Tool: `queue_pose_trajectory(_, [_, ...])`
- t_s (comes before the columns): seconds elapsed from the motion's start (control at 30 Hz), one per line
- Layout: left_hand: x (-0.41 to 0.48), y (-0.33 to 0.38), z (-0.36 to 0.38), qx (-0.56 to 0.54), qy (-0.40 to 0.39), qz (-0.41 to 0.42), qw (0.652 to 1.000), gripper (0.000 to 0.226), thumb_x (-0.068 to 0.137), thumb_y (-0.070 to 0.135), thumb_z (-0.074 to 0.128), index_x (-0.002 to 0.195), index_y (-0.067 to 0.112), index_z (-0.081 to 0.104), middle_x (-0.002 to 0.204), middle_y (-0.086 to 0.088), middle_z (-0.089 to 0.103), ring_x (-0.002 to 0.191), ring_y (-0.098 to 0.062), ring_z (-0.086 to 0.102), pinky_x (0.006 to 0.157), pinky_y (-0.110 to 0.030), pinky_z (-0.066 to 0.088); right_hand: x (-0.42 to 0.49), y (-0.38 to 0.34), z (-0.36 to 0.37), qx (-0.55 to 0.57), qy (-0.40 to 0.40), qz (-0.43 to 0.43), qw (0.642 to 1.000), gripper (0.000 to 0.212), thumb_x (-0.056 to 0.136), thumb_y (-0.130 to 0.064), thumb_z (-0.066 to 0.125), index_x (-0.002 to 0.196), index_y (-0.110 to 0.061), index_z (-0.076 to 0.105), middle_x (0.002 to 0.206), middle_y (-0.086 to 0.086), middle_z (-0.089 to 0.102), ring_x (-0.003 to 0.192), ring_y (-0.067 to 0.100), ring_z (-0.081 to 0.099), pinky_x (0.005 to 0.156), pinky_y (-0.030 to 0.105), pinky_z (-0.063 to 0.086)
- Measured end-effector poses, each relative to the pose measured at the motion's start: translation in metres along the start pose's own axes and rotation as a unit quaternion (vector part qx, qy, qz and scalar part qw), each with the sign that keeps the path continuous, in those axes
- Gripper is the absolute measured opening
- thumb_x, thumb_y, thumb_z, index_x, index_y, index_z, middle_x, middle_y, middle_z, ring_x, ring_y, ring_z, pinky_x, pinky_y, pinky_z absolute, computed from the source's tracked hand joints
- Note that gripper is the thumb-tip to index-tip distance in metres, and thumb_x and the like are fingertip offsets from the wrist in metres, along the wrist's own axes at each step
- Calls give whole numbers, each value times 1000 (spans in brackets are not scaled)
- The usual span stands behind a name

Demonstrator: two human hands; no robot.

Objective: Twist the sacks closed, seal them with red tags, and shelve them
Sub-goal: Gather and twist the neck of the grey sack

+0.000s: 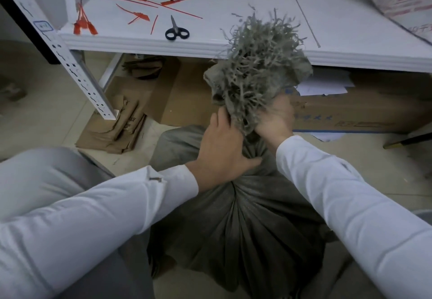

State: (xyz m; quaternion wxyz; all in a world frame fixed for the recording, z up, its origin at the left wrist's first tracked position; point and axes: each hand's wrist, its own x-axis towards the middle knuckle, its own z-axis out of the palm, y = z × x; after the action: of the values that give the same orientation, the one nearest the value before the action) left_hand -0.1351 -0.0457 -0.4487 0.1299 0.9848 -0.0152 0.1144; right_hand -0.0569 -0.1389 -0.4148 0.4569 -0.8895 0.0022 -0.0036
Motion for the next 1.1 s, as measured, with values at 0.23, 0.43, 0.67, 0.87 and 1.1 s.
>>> queue_pose_trajectory(0.23, [16, -13, -5, -168, -35, -165, 971, 70, 71, 66, 49, 113, 12, 62, 107, -10, 68, 102, -29, 62, 83, -33, 48, -25, -22, 2, 40, -122, -76, 989, 25, 84, -34, 64, 65, -27, 50, 69, -11, 54, 74, 15, 51, 58, 29, 34])
queue_pose_trajectory(0.43, [24, -19, -11, -194, -63, -284, 937, 79, 74, 57, 70, 133, 10, 49, 128, -13, 58, 119, -28, 54, 96, -34, 44, -27, -25, -5, 109, -211, -87, 967, 27, 73, -39, 54, 66, -13, 59, 76, 8, 58, 84, 29, 58, 71, 41, 42])
queue_pose_trajectory(0.67, [33, -34, -25, -326, -47, -365, 871, 81, 52, 44, 91, 118, 12, 58, 113, 0, 61, 106, -24, 61, 86, -40, 56, -12, -21, -23, 141, -250, -80, 955, 18, 89, -9, 58, 100, -18, 71, 92, -6, 68, 79, -7, 63, 75, 12, 48])
queue_pose_trajectory(0.87, [30, -43, -25, -508, -51, -403, 759, 31, 67, 11, 84, 90, 12, 64, 93, -8, 70, 83, -24, 68, 74, -41, 60, -7, -7, -15, 121, -191, -65, 972, 52, 81, -5, 71, 129, -15, 54, 113, 4, 63, 90, 16, 64, 88, 40, 56])
queue_pose_trajectory(1.1, [24, -47, -29, -563, -43, -424, 708, 37, 69, 10, 81, 102, 5, 65, 92, -9, 72, 71, -20, 69, 49, -25, 54, -5, -11, -12, 53, -155, -156, 974, 55, 78, -12, 74, 127, -23, 52, 111, -10, 55, 93, 15, 64, 72, 15, 50])
